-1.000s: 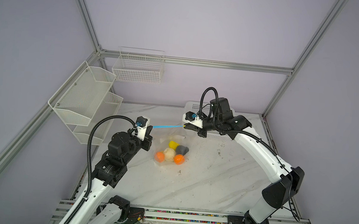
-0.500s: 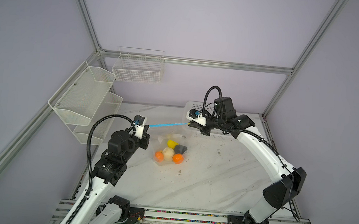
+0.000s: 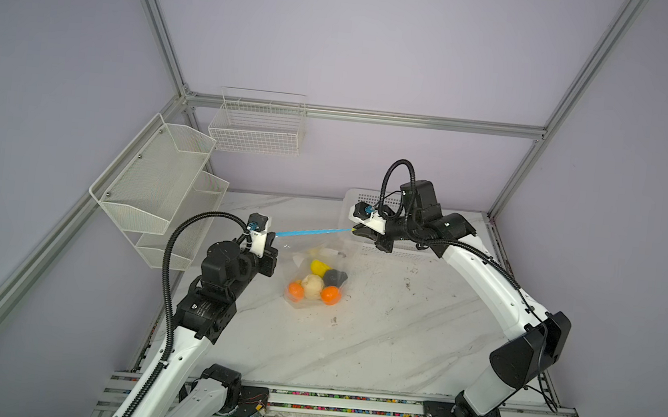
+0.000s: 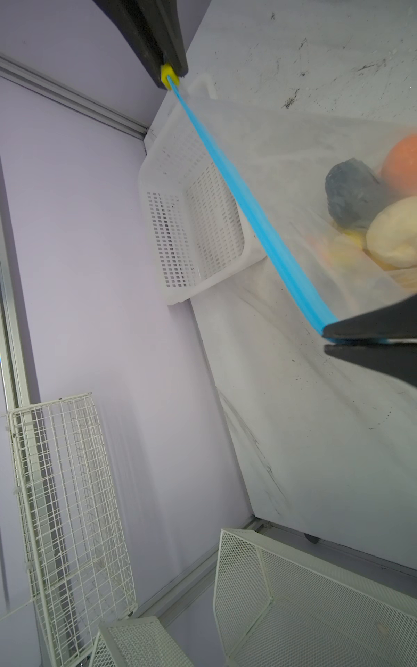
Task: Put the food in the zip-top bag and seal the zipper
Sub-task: 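Pull the right gripper with the slider along the zipper away from the left gripper, then open the right gripper off the yellow slider at the zipper end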
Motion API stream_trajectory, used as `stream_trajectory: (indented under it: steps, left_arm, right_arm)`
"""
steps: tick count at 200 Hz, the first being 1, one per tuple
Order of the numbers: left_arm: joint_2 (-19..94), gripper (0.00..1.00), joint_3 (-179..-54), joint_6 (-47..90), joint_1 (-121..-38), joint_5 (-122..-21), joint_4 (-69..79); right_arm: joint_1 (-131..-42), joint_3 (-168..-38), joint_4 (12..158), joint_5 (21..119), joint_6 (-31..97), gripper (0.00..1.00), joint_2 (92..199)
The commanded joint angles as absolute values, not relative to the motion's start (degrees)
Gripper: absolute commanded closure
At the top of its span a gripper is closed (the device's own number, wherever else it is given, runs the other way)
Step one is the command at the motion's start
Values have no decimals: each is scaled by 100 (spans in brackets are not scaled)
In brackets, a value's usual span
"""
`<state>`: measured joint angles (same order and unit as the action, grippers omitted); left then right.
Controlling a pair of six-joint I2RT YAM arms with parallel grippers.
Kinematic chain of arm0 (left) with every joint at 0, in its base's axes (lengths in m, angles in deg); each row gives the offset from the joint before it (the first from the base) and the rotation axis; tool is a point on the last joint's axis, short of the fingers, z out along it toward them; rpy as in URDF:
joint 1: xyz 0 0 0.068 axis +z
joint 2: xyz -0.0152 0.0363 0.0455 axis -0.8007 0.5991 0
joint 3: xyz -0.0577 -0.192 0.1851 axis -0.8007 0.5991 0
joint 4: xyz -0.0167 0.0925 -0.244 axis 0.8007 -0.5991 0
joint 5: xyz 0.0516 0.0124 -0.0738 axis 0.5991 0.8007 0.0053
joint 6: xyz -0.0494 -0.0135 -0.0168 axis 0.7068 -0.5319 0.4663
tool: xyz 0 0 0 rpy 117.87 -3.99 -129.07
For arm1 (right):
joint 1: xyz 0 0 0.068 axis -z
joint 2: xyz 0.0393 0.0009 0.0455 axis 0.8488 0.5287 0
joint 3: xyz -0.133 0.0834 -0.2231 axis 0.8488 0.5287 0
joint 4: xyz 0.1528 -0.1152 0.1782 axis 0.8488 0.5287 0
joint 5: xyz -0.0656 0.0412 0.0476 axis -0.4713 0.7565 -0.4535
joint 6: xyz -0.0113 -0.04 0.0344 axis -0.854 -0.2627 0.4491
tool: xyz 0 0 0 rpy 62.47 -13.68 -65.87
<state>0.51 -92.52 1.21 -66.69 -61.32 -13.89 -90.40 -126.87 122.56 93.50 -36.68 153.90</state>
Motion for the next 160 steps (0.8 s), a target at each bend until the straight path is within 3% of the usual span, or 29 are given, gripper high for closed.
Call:
stream_trajectory:
  steps: [1,160]
  left_arm:
    - [10,100,-9175,129,-6523,-5763,-1348]
    - [-5,100,-9311,50,-6488,-5810,-1481]
  right_arm:
    - [-8852,-12610,12450,9270,-3746,94,15227]
    - [-8744,-12597,12529,9329,-3851,92,15136]
